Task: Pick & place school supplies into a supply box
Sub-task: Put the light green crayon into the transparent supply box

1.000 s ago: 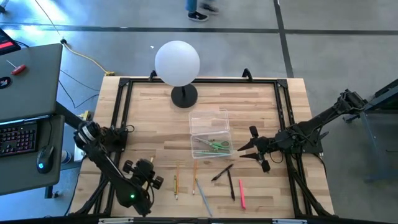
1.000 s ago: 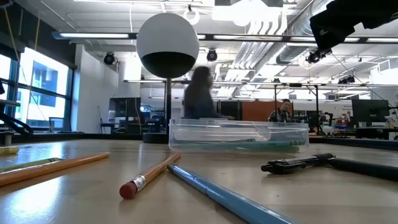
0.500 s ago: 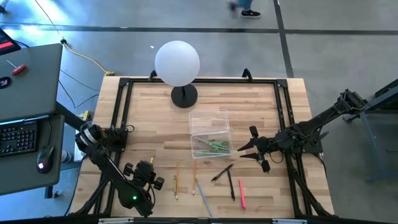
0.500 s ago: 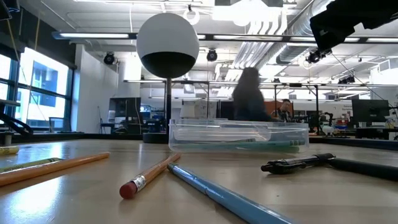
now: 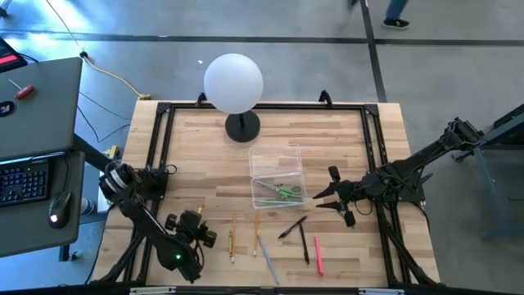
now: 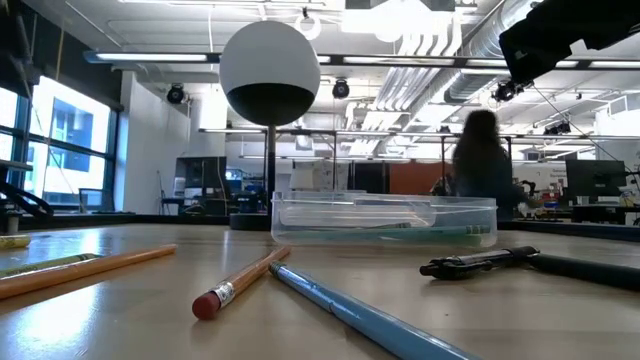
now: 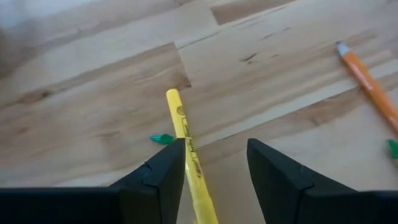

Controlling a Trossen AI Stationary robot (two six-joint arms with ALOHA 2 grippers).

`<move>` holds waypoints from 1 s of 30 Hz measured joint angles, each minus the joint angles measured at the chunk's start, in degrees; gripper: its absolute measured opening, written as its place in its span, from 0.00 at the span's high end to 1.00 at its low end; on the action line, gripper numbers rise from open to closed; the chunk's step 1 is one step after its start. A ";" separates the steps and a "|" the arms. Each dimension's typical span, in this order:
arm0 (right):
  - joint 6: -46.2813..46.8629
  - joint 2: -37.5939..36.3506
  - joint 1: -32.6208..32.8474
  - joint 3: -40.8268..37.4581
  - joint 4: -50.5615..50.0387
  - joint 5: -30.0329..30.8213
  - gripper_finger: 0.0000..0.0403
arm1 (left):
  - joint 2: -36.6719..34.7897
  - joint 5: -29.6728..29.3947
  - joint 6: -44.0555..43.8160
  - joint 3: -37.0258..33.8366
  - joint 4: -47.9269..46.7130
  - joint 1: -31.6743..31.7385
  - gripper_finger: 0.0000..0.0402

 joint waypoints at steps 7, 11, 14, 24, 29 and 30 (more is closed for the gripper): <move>0.00 0.00 0.00 -0.02 0.04 0.00 0.75 | 0.02 -2.28 -0.02 -4.35 1.92 -0.01 0.49; -0.11 0.00 0.00 -0.02 0.04 0.00 0.75 | 0.02 -0.67 -0.05 -4.70 0.84 -0.02 0.49; -1.96 0.00 -0.01 -0.02 0.07 0.02 0.75 | 0.02 1.43 0.18 -4.72 0.34 -0.02 0.49; -3.15 0.00 0.00 -0.07 0.10 -0.04 0.75 | 0.42 -1.10 -3.07 -5.16 -0.30 -3.60 0.49; -3.40 0.00 -0.01 -0.07 0.17 -0.11 0.75 | 2.49 -1.32 -7.68 -8.34 1.82 -5.49 0.49; -3.40 0.00 0.00 -0.07 0.38 -0.13 0.75 | 2.56 -2.24 -7.98 -9.24 2.91 -5.57 0.49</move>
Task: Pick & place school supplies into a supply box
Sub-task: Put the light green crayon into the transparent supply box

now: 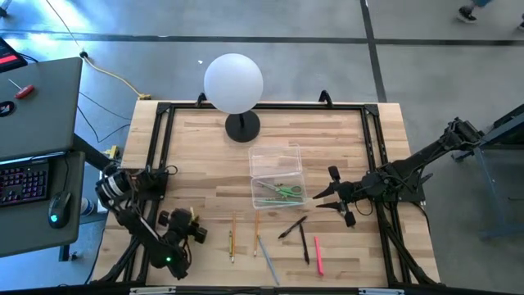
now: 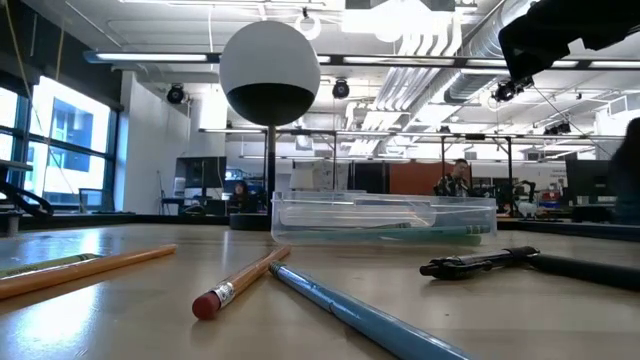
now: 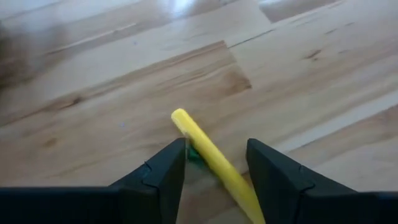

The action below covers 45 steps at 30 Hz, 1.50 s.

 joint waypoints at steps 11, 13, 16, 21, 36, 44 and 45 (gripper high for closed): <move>1.27 0.00 0.00 0.00 0.49 0.02 0.75 | 0.15 -8.25 -1.13 -5.76 7.72 0.67 0.49; 0.94 0.00 -0.01 0.00 0.49 0.11 0.75 | 0.17 -8.47 -1.24 -5.99 8.10 1.03 0.49; 0.89 0.00 -0.01 0.00 0.47 0.13 0.75 | 0.22 -8.80 -0.45 -5.99 8.23 2.24 0.50; 0.87 0.00 -0.01 0.00 0.43 0.13 0.75 | 0.29 -9.93 3.05 -6.06 8.54 4.35 0.62; 0.86 0.00 -0.01 0.00 0.54 0.13 0.75 | 0.23 -22.62 4.15 -4.55 9.96 8.66 0.96; 1.06 0.00 -0.01 0.00 0.60 0.13 0.75 | -5.79 -28.74 18.19 0.25 7.48 15.53 0.94; 1.30 0.00 -0.01 0.00 0.60 0.11 0.75 | -6.85 -26.47 20.91 1.14 6.90 16.38 0.92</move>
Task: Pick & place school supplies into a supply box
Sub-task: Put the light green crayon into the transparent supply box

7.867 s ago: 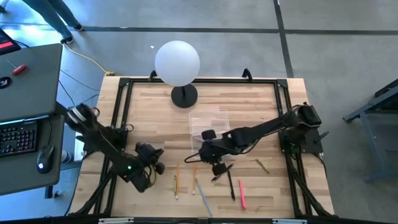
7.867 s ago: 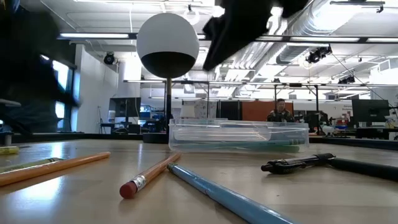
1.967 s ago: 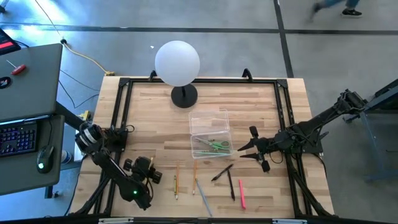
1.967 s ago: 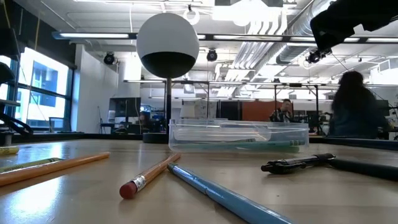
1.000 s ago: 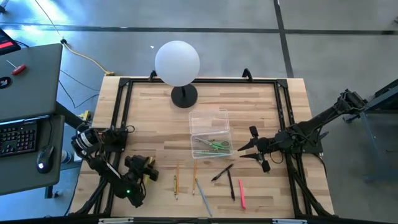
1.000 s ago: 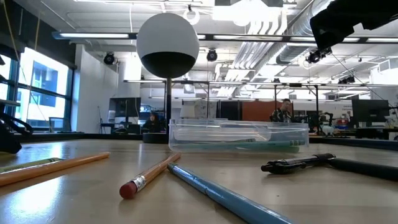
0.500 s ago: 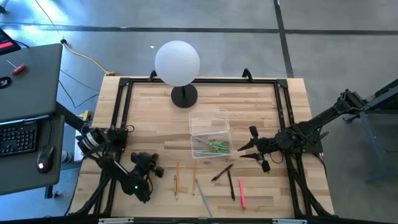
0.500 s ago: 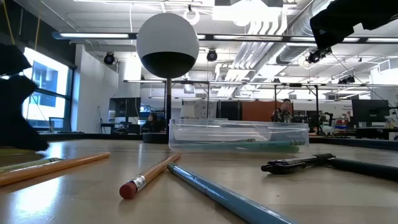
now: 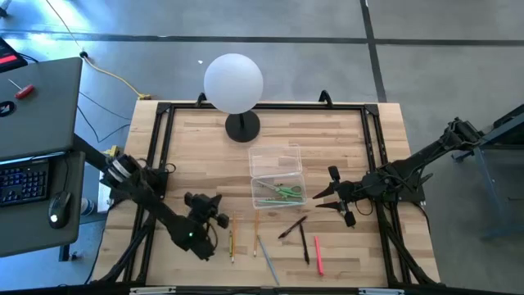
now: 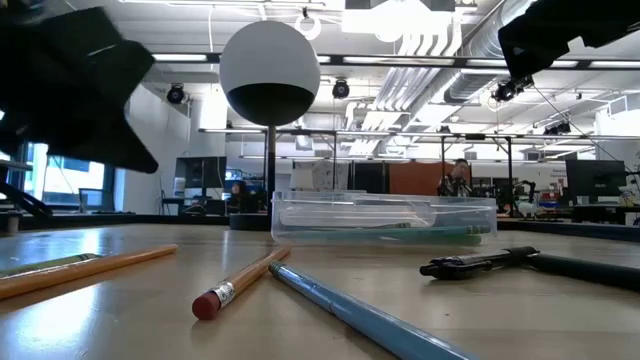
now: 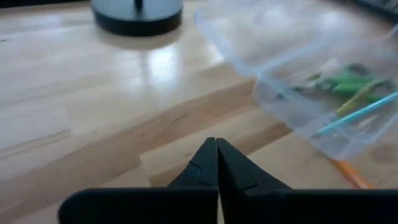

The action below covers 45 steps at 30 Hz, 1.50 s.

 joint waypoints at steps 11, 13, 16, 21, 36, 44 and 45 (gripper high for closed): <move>-0.29 0.00 0.00 0.00 -0.21 -0.17 0.75 | -7.49 18.32 43.44 13.59 -2.39 2.73 0.72; -0.39 0.00 0.00 0.00 -0.35 -0.18 0.75 | -7.81 20.30 46.03 16.45 -5.24 2.72 0.69; 0.06 0.00 0.01 0.00 -0.52 -0.20 0.75 | -7.75 26.16 47.39 21.19 -14.99 1.90 0.67; 1.03 0.00 0.06 0.00 -0.74 -0.43 0.75 | -7.79 32.76 38.20 23.15 -25.91 -2.60 0.68; -0.43 0.00 0.07 0.02 -0.71 -2.49 0.75 | -7.20 26.39 16.52 1.71 -5.32 -17.91 0.70; 1.35 0.00 0.07 0.09 -0.36 -2.59 0.75 | -7.20 21.79 15.49 -5.26 1.46 -17.95 0.61; 1.45 0.00 0.07 0.09 -0.34 -2.75 0.75 | -7.20 20.55 16.41 -5.37 2.09 -17.90 0.60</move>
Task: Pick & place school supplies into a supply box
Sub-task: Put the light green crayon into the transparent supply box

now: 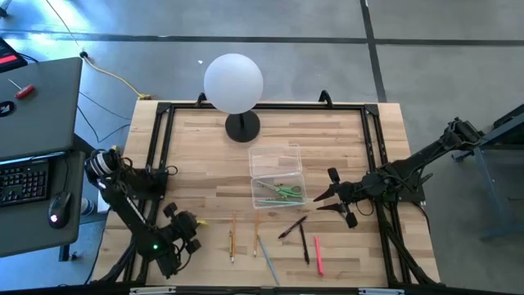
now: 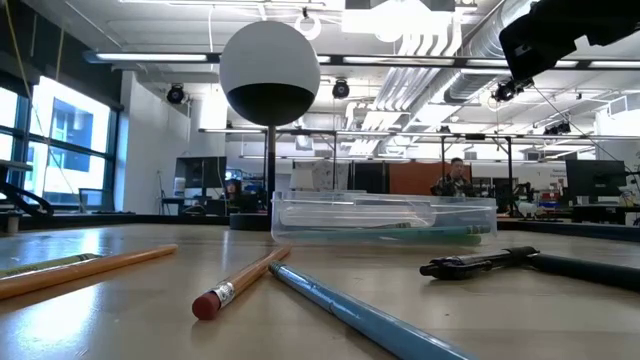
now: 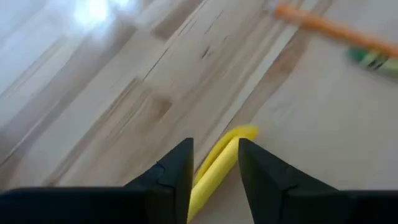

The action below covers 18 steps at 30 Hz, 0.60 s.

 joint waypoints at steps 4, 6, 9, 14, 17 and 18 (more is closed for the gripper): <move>-0.27 0.00 0.00 0.00 0.72 0.00 0.75 | 0.00 -2.16 4.30 -0.04 -0.07 0.04 0.56; -0.33 0.02 0.00 0.00 1.42 0.00 0.75 | -0.02 -2.31 4.17 -0.59 1.22 -0.01 0.54; -0.35 0.02 0.00 0.00 2.40 0.00 0.75 | -0.02 -3.34 5.74 -3.43 9.13 -0.03 0.53; -0.35 0.02 0.00 0.00 3.33 0.00 0.75 | -0.02 -4.99 10.21 -10.36 20.56 -0.01 0.54; -0.36 0.02 0.00 0.00 3.37 0.00 0.75 | -0.24 -6.88 10.14 -14.11 24.55 -0.14 0.56; -0.35 0.02 0.00 0.00 3.39 0.00 0.75 | -0.30 -7.44 10.11 -15.62 26.78 -0.23 0.57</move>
